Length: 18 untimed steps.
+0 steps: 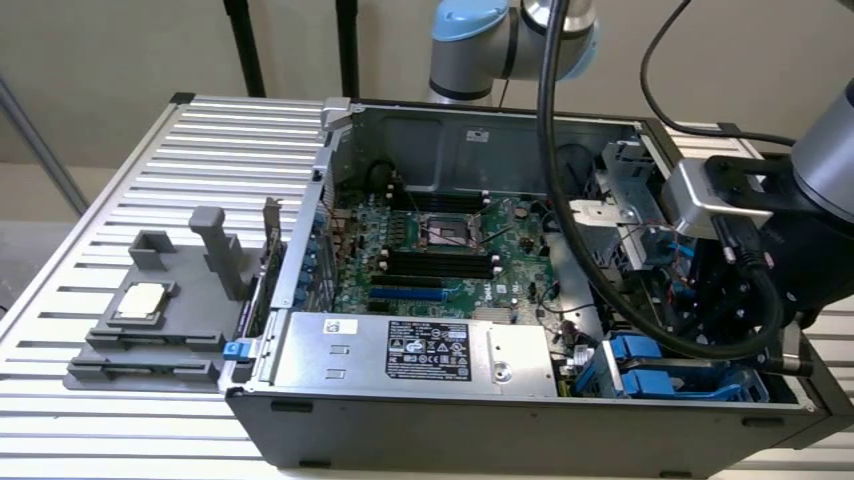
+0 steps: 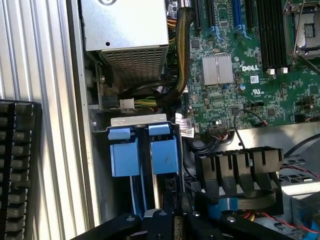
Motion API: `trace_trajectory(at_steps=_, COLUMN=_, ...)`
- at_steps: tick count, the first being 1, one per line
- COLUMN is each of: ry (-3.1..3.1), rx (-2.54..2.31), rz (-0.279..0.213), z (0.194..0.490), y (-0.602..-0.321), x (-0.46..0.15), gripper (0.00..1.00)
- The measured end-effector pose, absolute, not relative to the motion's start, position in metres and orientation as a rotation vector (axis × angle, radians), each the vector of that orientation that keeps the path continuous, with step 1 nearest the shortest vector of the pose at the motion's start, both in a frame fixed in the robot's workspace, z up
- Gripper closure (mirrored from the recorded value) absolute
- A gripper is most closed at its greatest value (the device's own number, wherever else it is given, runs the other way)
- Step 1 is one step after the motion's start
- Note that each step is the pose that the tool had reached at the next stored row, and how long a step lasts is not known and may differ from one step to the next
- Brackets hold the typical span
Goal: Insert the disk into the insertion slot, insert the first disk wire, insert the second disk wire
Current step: 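Insert the first disk wire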
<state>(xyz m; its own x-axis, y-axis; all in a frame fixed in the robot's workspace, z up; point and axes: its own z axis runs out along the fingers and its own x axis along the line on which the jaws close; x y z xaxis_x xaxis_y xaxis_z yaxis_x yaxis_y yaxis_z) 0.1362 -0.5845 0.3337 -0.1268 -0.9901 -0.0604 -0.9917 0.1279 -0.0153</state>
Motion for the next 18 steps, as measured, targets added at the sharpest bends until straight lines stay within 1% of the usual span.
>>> trace_trajectory(at_steps=5, ry=2.320, rx=-2.041, rz=0.036, z=0.3333, y=-0.5830, x=0.1361, gripper=0.84)
trace_trajectory(at_steps=18, ry=2.320, rx=-2.041, rz=0.035, z=0.3332, y=-0.5828, x=0.1381, gripper=0.84)
